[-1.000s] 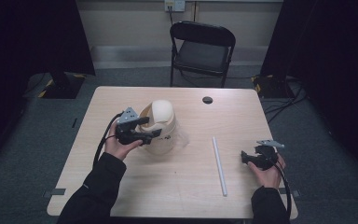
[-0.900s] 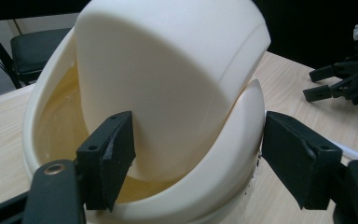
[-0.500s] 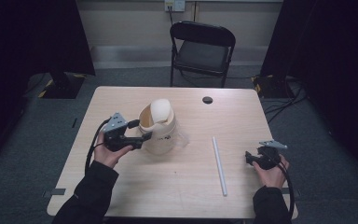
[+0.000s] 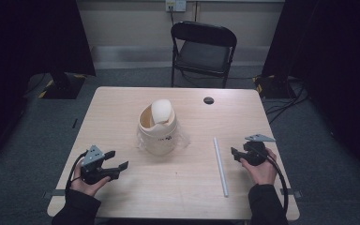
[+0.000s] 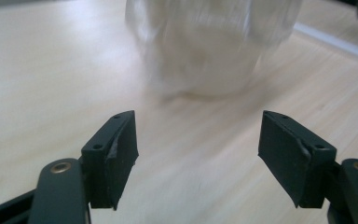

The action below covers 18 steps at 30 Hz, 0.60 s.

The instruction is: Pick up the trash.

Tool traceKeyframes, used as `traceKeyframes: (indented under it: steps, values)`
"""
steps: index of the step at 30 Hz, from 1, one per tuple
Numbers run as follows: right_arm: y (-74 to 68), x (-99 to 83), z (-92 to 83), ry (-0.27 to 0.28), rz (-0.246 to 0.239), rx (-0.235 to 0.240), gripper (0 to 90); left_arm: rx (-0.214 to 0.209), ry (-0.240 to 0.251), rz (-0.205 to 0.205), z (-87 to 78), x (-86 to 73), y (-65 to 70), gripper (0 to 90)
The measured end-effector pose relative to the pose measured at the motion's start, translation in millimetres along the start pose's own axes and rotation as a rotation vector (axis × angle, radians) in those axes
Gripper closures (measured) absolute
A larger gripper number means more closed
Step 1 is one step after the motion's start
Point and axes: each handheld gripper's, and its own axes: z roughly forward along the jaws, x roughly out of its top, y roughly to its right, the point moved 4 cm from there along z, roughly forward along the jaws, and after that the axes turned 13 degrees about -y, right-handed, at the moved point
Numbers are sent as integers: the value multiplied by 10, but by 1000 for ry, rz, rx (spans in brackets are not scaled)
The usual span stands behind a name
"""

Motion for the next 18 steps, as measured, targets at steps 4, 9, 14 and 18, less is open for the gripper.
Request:
traceKeyframes:
  steps: [4, 9, 14, 18]
  values:
    - [-212, 95, 78, -27, -35, 41, 484, 29, -27, -28, 46, -144, -65, 282]
    - [-410, 102, 234, -81, -69, 55, 537, 76, -55, -26, 76, -228, -103, 289]
    - [-499, 73, 333, -138, -87, 34, 595, 82, -64, -39, 78, -283, -123, 292]
    - [-510, 55, 356, -163, -93, 26, 637, 88, -61, -44, 80, -288, -134, 295]
